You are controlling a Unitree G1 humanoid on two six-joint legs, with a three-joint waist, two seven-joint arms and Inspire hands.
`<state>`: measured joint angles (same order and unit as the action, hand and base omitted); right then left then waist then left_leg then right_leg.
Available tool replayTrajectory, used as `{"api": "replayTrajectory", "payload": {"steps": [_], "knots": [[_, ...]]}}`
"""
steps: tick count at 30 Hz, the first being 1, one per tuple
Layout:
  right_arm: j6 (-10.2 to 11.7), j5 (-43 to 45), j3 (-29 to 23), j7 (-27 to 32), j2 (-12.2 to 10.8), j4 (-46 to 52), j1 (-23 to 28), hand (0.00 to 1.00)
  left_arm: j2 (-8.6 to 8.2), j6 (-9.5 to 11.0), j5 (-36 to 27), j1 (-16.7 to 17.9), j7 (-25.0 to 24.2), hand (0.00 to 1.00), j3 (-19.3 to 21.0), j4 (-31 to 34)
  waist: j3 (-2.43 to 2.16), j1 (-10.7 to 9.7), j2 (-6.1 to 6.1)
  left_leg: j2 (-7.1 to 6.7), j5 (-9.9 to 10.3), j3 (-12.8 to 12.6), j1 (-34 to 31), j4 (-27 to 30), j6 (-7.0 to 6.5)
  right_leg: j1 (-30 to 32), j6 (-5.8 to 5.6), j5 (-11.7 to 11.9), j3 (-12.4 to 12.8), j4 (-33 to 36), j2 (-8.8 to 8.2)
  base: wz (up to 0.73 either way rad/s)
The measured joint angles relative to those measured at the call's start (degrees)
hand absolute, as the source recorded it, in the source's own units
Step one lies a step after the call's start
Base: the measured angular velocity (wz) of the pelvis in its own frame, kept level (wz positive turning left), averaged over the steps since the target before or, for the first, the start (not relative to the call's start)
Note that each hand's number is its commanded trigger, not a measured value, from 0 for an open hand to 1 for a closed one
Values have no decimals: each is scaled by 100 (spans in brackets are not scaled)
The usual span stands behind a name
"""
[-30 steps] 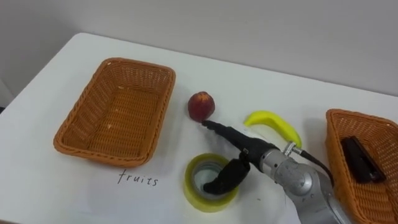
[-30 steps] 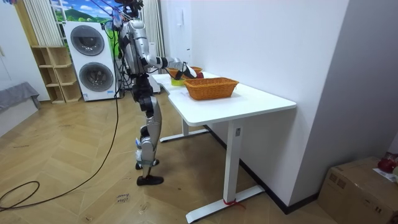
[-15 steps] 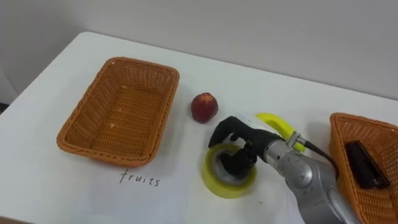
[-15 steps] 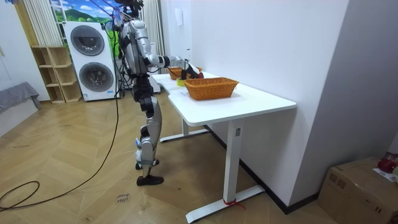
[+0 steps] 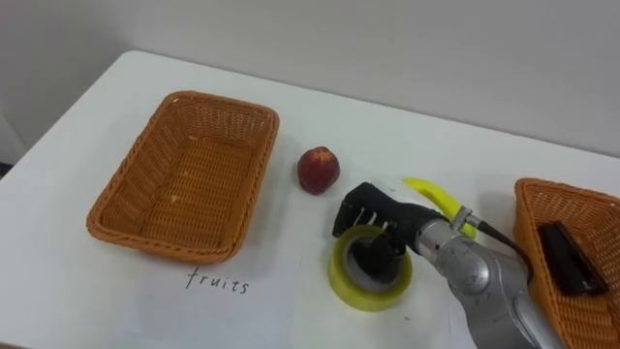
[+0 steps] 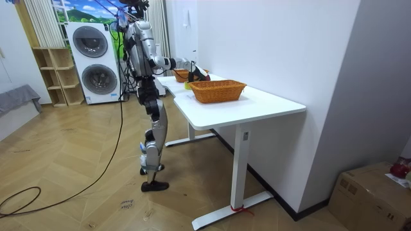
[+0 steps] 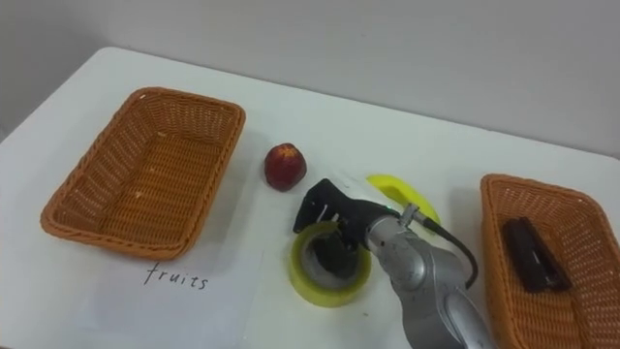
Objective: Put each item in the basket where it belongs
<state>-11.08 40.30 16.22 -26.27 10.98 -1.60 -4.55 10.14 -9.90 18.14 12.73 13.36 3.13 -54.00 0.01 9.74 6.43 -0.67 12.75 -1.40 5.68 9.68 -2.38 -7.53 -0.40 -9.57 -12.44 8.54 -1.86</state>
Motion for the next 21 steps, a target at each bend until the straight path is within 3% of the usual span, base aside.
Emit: {"api": "replayTrajectory", "payload": {"steps": [4,8,12,21], "knots": [[31,-74,-46,73,22,46,-6,100,-17,21,-28,-25,22,0,-7,-28,7,-22,-31,0,0,-4,-18,2,-1,26,0,0,23,0,-1,0],[124,-504,-240,219,110,346,295,100,-22,87,-60,12,78,0,3,7,24,-90,-92,1,-1,-9,-49,-6,-4,62,0,0,-2,1,-8,0],[303,-870,-572,240,243,577,390,100,-32,325,-57,109,177,0,38,-49,60,-277,-157,5,-9,-148,-49,-17,-14,146,-1,0,166,6,-5,-16],[309,-982,-1547,430,328,1046,516,100,-40,521,-47,196,245,0,246,-196,20,-632,-112,33,-11,-361,-5,-19,-14,187,-3,1,415,11,20,-14]]}}
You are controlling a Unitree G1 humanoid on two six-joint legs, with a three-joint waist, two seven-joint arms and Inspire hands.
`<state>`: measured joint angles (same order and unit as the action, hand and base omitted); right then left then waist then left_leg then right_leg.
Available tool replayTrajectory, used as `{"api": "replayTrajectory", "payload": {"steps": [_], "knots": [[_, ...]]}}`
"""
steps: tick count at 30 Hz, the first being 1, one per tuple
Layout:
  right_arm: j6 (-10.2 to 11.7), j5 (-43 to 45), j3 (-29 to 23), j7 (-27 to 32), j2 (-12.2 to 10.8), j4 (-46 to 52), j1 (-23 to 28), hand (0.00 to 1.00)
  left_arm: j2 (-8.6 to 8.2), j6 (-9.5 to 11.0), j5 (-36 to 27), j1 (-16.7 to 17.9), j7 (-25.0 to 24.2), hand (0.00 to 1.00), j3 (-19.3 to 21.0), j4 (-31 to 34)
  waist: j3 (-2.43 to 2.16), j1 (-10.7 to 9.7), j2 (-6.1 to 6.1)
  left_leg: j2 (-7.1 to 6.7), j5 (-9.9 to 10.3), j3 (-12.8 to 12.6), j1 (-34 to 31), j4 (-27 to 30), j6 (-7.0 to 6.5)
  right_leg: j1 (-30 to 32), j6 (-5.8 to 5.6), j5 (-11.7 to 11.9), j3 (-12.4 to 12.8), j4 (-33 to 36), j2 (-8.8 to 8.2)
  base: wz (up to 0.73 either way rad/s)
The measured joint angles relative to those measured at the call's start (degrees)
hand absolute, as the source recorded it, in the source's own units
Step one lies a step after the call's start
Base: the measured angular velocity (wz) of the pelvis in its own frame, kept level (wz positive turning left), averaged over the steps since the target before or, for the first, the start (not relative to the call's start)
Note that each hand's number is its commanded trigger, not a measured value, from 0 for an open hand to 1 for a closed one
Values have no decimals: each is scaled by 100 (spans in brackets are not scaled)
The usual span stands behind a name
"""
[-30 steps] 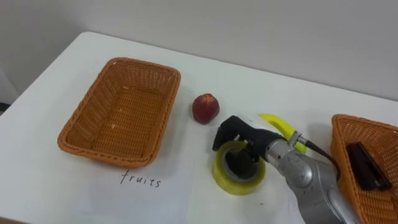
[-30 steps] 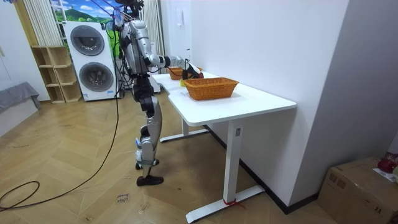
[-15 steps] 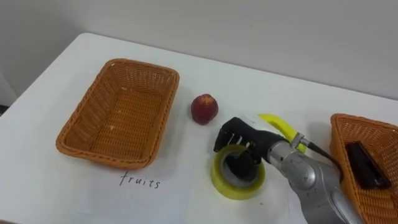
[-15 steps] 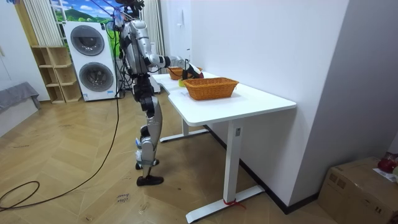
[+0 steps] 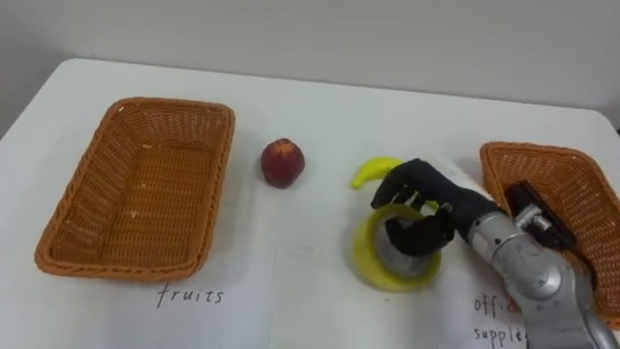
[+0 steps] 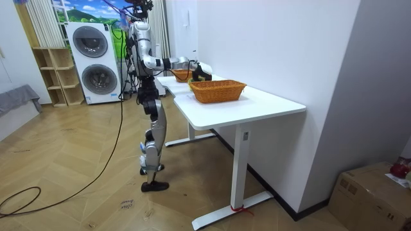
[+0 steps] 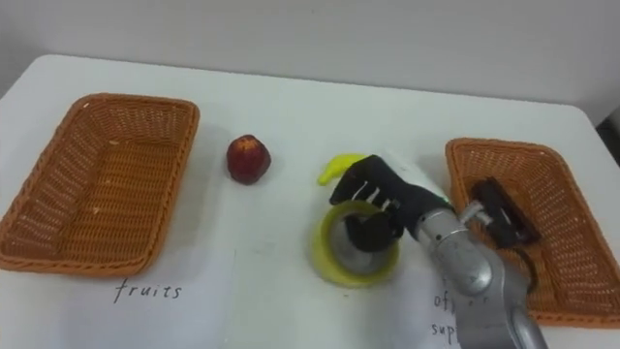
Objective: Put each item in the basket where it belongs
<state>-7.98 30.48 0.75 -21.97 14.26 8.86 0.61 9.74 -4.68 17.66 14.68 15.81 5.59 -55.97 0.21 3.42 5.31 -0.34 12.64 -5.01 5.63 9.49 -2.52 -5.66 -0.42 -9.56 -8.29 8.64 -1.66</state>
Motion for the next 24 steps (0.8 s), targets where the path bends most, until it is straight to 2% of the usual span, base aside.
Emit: {"api": "replayTrajectory", "payload": {"steps": [3,6,10,15,24], "knots": [[38,-142,-130,266,53,94,0,100,-2,5,-3,25,34,0,-13,-44,-17,-75,11,6,0,-43,24,-1,0,-39,-2,1,28,0,4,-6],[52,-241,-226,543,51,94,2,100,-13,66,-4,61,143,0,-18,-219,3,-143,-18,10,1,-67,100,-7,2,-102,-11,6,32,8,5,0],[98,-410,-291,825,51,95,4,100,-36,67,-5,79,216,0,-18,-373,-2,-161,-36,30,4,-108,121,-16,5,-100,-14,28,39,22,21,-5],[158,-475,-423,1138,52,102,3,100,-125,99,-1,129,237,0,-5,-470,-63,-156,-137,36,4,-122,131,4,4,-101,-12,46,41,58,24,0],[220,-1034,-826,1754,55,169,3,100,-135,103,-4,113,252,0,38,-586,-46,-211,-133,44,5,-129,164,-6,4,-115,-13,46,30,114,23,0]]}}
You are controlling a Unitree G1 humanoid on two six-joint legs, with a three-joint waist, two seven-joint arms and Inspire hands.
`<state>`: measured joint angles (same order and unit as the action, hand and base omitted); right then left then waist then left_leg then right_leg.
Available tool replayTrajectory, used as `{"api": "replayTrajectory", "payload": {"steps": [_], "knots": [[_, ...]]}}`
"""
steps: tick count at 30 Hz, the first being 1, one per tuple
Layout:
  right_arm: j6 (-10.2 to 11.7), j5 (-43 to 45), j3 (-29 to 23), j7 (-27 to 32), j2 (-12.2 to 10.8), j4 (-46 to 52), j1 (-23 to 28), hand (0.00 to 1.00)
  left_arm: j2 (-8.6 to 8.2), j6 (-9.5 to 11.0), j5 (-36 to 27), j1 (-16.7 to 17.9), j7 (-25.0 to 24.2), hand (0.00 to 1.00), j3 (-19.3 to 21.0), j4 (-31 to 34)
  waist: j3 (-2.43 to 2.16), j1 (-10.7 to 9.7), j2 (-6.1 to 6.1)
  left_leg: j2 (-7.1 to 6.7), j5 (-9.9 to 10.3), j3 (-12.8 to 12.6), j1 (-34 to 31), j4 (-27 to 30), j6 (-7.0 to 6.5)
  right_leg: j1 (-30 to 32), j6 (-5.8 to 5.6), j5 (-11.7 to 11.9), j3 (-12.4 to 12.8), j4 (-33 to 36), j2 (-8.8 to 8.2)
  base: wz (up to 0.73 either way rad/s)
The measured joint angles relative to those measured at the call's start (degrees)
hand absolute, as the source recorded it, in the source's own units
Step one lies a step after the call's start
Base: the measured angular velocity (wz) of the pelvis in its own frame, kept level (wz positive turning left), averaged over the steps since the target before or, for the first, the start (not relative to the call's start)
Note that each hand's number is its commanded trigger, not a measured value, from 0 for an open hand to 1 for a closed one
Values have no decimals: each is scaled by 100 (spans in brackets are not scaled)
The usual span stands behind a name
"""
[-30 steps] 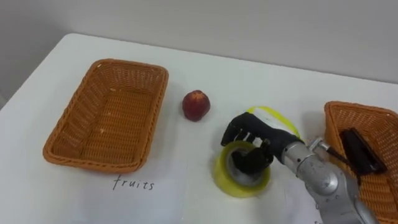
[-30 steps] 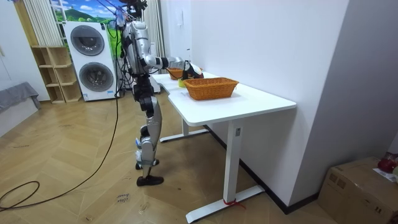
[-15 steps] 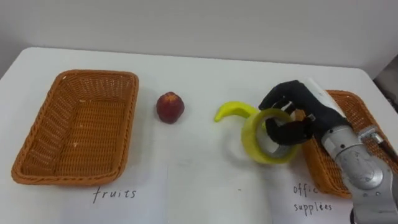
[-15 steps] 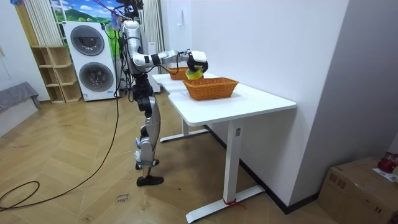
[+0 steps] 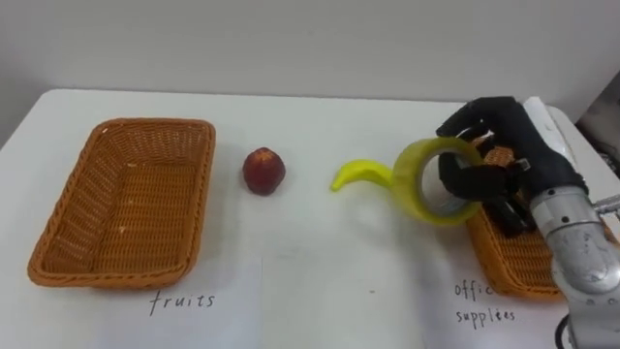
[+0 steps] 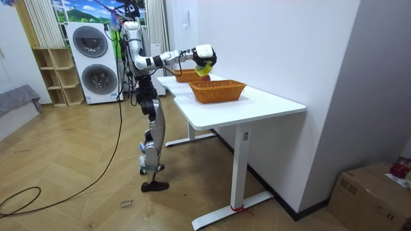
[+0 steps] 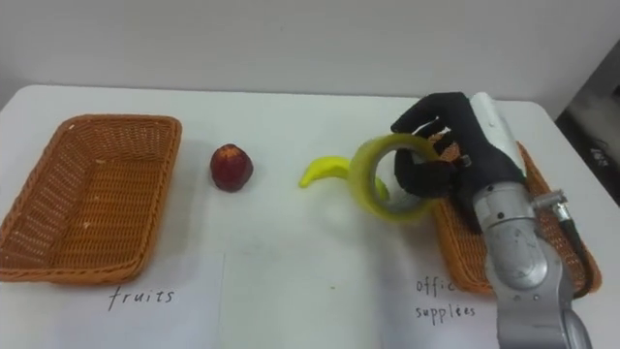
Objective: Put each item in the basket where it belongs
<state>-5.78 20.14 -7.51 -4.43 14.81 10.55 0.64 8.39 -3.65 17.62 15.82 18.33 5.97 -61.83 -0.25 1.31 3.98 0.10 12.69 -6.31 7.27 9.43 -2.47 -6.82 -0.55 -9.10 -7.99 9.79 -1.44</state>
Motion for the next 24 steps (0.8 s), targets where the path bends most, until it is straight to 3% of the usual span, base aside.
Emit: {"api": "replayTrajectory", "payload": {"steps": [11,24], "knots": [[76,-311,-111,636,2,-3,12,100,-12,1,0,-5,1,0,3,48,42,-141,-9,2,1,-5,-5,-5,1,8,0,0,10,-5,7,0],[77,-397,-328,980,67,-156,122,100,-37,-4,-5,2,4,0,46,286,18,-298,-5,7,0,-3,16,-5,1,10,0,0,6,-4,14,0]]}}
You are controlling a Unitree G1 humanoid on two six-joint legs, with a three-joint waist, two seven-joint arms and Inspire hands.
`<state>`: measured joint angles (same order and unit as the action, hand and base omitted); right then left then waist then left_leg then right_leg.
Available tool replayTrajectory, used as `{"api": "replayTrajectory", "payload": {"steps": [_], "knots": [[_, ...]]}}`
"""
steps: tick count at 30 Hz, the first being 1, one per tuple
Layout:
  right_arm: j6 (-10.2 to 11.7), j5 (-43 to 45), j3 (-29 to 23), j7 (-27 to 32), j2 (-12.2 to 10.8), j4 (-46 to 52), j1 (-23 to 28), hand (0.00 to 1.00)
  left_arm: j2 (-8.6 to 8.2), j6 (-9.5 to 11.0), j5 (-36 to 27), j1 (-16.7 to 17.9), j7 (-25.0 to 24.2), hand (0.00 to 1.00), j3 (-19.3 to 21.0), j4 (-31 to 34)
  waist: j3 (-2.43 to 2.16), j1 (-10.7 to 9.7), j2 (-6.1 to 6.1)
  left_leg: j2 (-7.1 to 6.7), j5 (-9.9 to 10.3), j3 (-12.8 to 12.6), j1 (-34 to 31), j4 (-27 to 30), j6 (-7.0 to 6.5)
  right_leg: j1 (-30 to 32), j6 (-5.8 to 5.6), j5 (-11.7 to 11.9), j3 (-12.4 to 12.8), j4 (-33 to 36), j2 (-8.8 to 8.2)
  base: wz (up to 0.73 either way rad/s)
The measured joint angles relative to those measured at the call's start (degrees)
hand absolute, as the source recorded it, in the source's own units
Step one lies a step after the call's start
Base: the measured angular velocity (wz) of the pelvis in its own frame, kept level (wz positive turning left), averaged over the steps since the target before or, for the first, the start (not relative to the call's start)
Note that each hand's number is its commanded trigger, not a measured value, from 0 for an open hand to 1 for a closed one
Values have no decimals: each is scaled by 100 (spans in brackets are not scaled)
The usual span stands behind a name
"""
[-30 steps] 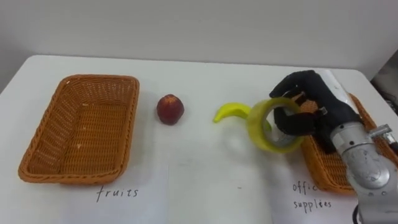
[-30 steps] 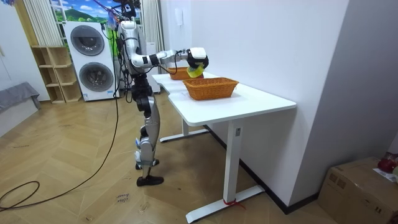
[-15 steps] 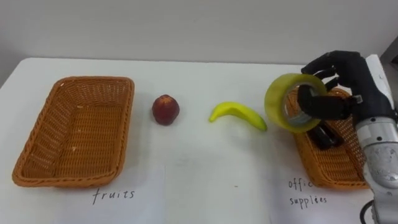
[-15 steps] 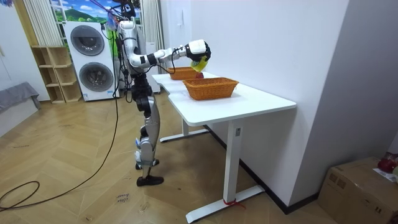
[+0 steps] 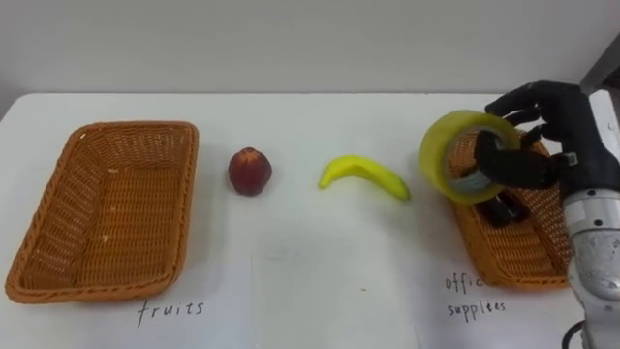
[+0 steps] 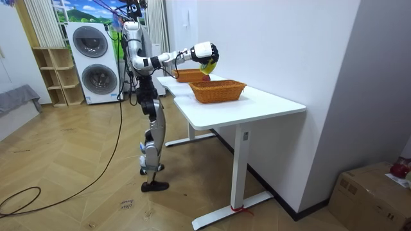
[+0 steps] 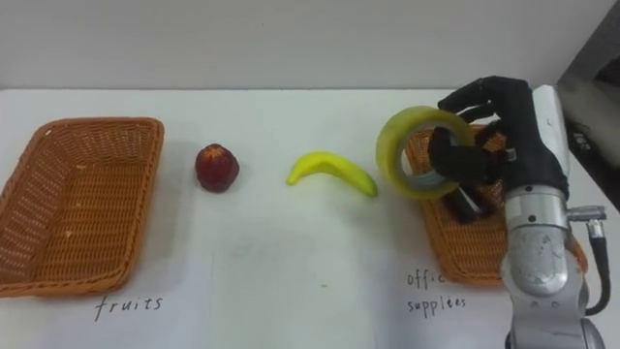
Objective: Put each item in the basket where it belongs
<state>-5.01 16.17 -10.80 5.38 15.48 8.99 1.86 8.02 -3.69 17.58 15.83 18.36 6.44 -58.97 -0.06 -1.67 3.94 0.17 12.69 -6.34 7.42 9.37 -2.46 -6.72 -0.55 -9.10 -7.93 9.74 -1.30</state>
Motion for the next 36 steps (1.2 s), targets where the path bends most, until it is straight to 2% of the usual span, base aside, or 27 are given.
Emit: {"api": "replayTrajectory", "payload": {"steps": [3,7,15,23,36], "knots": [[0,-9,-22,110,119,-133,0,100,19,-2,-3,-1,-20,0,14,0,-18,-74,36,2,0,0,18,-5,0,-18,-1,-1,0,0,2,0],[-5,-15,-25,123,143,-171,4,100,22,-5,-2,-4,-66,0,15,3,-6,-146,72,3,1,-12,18,-7,1,-12,-1,0,13,0,6,-1],[-12,-22,-182,226,171,-181,170,100,22,-23,-11,15,-112,0,15,92,-8,-123,91,14,3,-128,13,-17,4,43,3,2,149,7,26,-8],[-107,-7,-181,240,171,-383,226,100,25,-109,-11,2,-113,0,15,93,-8,-132,84,17,3,-140,4,-30,4,75,4,2,162,10,30,0],[-134,-11,-174,194,171,-595,344,100,40,-222,-77,21,-126,0,16,252,-10,-116,81,20,3,-172,8,-70,4,100,3,2,173,5,33,-1]]}}
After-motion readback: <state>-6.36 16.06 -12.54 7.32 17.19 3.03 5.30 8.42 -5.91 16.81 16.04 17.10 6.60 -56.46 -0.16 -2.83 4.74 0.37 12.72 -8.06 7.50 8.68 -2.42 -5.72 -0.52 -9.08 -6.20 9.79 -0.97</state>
